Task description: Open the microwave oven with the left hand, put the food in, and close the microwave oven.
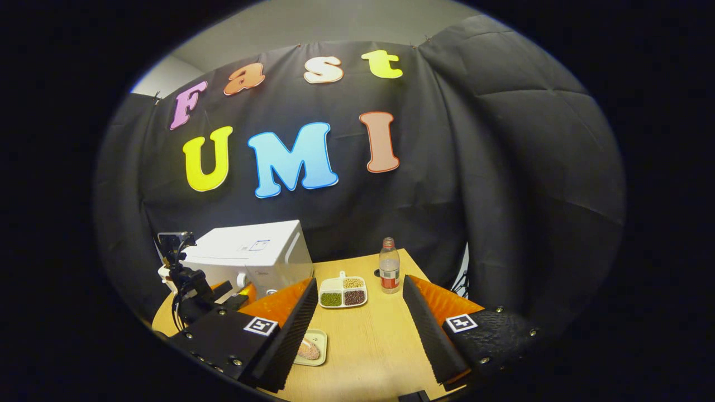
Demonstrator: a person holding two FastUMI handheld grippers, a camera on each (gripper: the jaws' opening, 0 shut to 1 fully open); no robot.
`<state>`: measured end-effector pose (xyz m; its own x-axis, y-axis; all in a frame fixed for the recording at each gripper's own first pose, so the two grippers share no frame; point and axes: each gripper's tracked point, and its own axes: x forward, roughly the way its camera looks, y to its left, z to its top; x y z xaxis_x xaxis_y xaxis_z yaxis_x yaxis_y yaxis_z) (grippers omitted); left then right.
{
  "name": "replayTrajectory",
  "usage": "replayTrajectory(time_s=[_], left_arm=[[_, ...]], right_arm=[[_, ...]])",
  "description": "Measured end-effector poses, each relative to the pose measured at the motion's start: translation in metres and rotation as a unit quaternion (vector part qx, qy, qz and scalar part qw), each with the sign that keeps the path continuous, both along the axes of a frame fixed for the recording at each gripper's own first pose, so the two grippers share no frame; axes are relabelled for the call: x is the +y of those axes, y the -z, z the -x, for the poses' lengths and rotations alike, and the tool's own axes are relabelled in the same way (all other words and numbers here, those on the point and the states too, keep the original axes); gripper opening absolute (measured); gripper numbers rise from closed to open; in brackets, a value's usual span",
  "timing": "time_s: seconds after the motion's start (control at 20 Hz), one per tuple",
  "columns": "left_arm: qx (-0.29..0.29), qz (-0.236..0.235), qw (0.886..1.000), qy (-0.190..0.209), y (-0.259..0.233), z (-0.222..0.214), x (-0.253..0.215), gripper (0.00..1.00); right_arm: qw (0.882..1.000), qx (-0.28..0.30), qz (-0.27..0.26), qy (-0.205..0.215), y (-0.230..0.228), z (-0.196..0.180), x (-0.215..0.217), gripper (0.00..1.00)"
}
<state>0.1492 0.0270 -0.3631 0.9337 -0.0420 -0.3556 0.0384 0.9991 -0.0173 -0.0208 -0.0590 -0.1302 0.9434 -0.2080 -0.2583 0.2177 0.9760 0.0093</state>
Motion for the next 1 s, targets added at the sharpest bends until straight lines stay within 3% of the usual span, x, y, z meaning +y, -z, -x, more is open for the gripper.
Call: replayTrajectory(time_s=[0.1,0.15,0.2,0.25,0.3,0.4,0.45,0.55,0.75,1.0], left_arm=[[0.018,0.004,1.0,0.002,0.014,-0.005,-0.001,0.96],[0.029,0.006,1.0,0.002,0.022,-0.007,0.0,0.87],[0.04,0.005,0.999,-0.001,0.03,-0.01,0.003,0.84],[0.047,0.017,0.999,0.006,0.036,-0.012,0.0,0.64],[0.05,0.027,0.998,0.017,0.035,-0.011,-0.005,0.61],[0.052,0.009,0.998,0.025,0.034,-0.013,-0.009,0.37],[0.053,0.006,0.998,0.029,0.033,-0.011,-0.008,0.31],[0.067,0.023,0.997,0.032,0.036,-0.013,-0.01,0.24],[0.081,0.013,0.996,0.043,0.037,-0.012,-0.009,0.16],[0.083,0.002,0.995,0.064,0.03,0.046,0.003,0.16]], right_arm=[[1.0,-0.004,0.001,0.008,-0.003,-0.003,-0.004,0.94],[1.0,-0.005,0.002,0.012,-0.003,-0.003,-0.004,0.94],[1.0,-0.006,0.002,0.011,-0.005,-0.006,-0.003,0.94],[1.0,-0.007,0.003,0.009,-0.004,-0.008,-0.001,0.94],[1.0,-0.008,0.004,0.006,-0.006,-0.01,0.001,0.94],[1.0,-0.007,0.007,0.002,-0.007,-0.013,0.002,0.94],[1.0,-0.007,0.006,0.001,-0.006,-0.015,0.003,0.94],[1.0,-0.004,0.003,0.0,-0.004,-0.016,0.004,0.94],[1.0,-0.006,0.004,-0.003,-0.006,-0.017,0.005,0.94],[1.0,-0.009,0.005,-0.012,-0.005,-0.021,0.008,0.94]])
